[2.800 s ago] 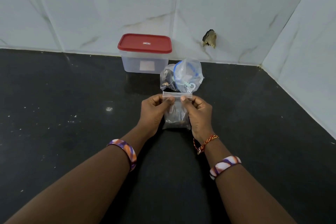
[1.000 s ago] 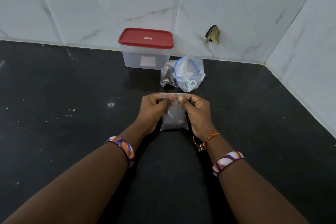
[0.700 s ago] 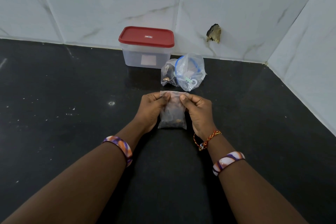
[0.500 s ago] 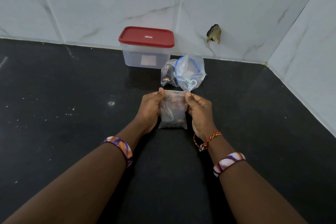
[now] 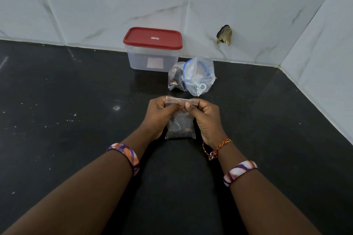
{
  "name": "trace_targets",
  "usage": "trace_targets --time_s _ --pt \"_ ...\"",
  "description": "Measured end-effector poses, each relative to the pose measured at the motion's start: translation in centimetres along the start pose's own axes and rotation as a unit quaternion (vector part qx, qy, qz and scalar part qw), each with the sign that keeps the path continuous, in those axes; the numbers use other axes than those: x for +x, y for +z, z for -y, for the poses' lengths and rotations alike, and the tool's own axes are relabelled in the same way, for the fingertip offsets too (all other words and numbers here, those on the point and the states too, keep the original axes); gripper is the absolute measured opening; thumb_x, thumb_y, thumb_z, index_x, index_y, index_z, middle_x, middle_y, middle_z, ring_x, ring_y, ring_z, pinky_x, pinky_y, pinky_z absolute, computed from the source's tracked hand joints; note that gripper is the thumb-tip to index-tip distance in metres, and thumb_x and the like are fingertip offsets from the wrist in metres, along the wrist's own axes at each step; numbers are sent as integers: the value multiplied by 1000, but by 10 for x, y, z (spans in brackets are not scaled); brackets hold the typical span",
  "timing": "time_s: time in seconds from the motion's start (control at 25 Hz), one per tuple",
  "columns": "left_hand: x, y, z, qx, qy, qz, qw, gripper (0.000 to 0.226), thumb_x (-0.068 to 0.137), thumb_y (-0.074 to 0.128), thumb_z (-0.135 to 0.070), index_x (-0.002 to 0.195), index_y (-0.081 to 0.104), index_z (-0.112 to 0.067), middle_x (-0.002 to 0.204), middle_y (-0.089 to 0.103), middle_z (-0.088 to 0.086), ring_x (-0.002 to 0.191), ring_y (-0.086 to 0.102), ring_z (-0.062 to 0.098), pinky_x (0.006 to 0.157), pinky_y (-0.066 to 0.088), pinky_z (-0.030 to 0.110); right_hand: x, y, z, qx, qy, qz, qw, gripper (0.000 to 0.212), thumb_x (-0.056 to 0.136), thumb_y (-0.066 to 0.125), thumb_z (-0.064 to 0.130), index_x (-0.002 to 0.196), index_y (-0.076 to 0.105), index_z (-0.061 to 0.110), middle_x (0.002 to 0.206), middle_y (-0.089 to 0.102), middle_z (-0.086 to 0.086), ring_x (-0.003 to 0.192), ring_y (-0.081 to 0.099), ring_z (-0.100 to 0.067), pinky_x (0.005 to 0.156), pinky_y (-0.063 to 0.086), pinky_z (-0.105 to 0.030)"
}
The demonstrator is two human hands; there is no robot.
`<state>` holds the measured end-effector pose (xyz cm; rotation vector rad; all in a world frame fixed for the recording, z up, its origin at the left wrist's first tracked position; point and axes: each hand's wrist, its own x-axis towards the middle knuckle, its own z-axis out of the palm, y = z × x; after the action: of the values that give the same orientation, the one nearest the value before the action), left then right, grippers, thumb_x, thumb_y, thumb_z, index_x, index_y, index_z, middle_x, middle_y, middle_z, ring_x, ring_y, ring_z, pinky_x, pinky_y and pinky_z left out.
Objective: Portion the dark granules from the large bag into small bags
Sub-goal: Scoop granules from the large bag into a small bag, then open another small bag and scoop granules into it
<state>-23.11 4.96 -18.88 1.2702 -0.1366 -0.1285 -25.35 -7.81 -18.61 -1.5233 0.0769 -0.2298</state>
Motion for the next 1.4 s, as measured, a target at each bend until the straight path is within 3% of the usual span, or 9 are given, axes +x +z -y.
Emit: trace_targets --time_s 0.24,0.48,0.6,0.68,0.76,0.96,1.08,1.2,1.4 --pt "0 4 -2 -24 -34 -9 999 22 95 47 -8 91 68 -1 77 74 8 70 71 16 71 59 32 2 3 0 67 25 -50 996 24 93 50 8 77 67 8 74 67 -6 69 63 -12 69 55 -24" --pt "-1 5 -4 -30 -39 -8 999 26 96 46 -11 89 69 -1 73 74 5 69 71 15 70 60 28 3 5 -3 16 7 -74 997 22 94 51 11 84 68 2 80 67 -13 76 62 -18 69 54 -26" --pt "-2 6 -1 87 26 -81 993 26 97 46 -15 82 68 -13 78 70 8 71 66 16 72 56 32 2 3 1 19 25 -39 999 19 94 51 12 84 67 10 80 68 -7 75 63 -15 68 54 -25" --pt "-2 6 2 173 76 -170 967 22 96 48 -18 85 66 -14 86 66 12 80 62 20 77 53 36 0 4 2 -46 39 49 997 16 88 58 11 102 65 13 94 70 -7 82 65 -16 70 54 -27" --pt "0 4 1 203 81 -213 952 19 94 50 -19 95 67 -11 95 65 14 90 61 23 86 52 40 -2 6 -1 -160 9 106 981 40 79 64 7 116 56 19 102 70 -3 86 66 -11 70 52 -19" --pt "16 -23 -18 353 94 -262 893 33 83 65 -22 113 56 -11 103 51 1 97 51 16 85 41 27 0 23 -2 -201 -44 9 978 66 72 74 3 121 37 26 81 64 7 70 62 2 68 50 -14" --pt "27 -49 -31 342 66 -277 896 19 85 64 -24 97 53 -14 88 51 -2 85 51 15 74 40 27 17 51 0 -277 -124 3 953 46 71 74 6 100 43 22 83 62 2 75 63 -12 68 53 -27" --pt "42 -68 -35 346 41 -259 901 14 87 61 -26 84 55 -14 72 56 -3 72 57 18 67 47 31 45 87 3 -369 -213 -5 905 16 76 63 1 73 54 14 78 57 -1 72 54 -17 63 46 -33" --pt "79 -90 -37 428 21 -183 885 22 87 59 -15 108 62 -10 102 68 5 94 64 20 85 52 33 104 123 -6 -393 -206 52 895 27 76 46 -12 89 63 4 104 58 -12 89 57 -23 80 50 -39"
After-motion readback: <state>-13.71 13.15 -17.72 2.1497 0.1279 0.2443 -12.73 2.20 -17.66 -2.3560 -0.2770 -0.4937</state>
